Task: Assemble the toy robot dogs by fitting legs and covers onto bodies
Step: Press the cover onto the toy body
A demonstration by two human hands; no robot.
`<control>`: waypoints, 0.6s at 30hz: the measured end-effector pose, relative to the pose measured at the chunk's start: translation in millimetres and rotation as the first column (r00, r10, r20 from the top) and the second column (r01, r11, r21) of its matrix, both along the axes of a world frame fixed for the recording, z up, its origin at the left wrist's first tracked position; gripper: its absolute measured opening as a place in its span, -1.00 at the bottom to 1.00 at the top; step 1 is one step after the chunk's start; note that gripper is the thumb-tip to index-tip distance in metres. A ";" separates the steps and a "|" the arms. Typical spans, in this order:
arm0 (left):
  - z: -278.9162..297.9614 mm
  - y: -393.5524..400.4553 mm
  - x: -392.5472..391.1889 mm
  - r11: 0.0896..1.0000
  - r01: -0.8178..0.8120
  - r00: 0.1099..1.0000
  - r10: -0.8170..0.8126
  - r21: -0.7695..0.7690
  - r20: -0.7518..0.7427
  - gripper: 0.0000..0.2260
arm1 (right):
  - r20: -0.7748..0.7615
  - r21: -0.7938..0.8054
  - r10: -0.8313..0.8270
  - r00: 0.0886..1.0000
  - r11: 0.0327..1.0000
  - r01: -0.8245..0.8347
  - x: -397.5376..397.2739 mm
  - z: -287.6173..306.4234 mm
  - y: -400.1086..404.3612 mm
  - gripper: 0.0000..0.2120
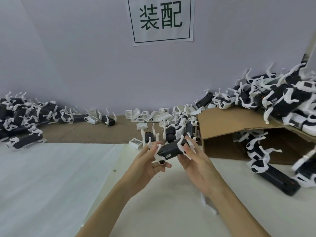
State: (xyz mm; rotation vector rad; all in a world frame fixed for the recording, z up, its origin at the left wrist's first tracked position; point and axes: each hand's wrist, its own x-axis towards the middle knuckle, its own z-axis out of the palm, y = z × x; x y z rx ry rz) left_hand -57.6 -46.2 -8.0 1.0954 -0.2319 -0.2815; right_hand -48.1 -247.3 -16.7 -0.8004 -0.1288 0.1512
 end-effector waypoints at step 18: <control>-9.7 -8.2 1.9 0.946 -0.213 0.976 0.194 0.243 0.102 -0.62 | -0.028 -0.219 -0.023 0.999 0.976 0.016 -4.6 0.1 -0.4 -0.63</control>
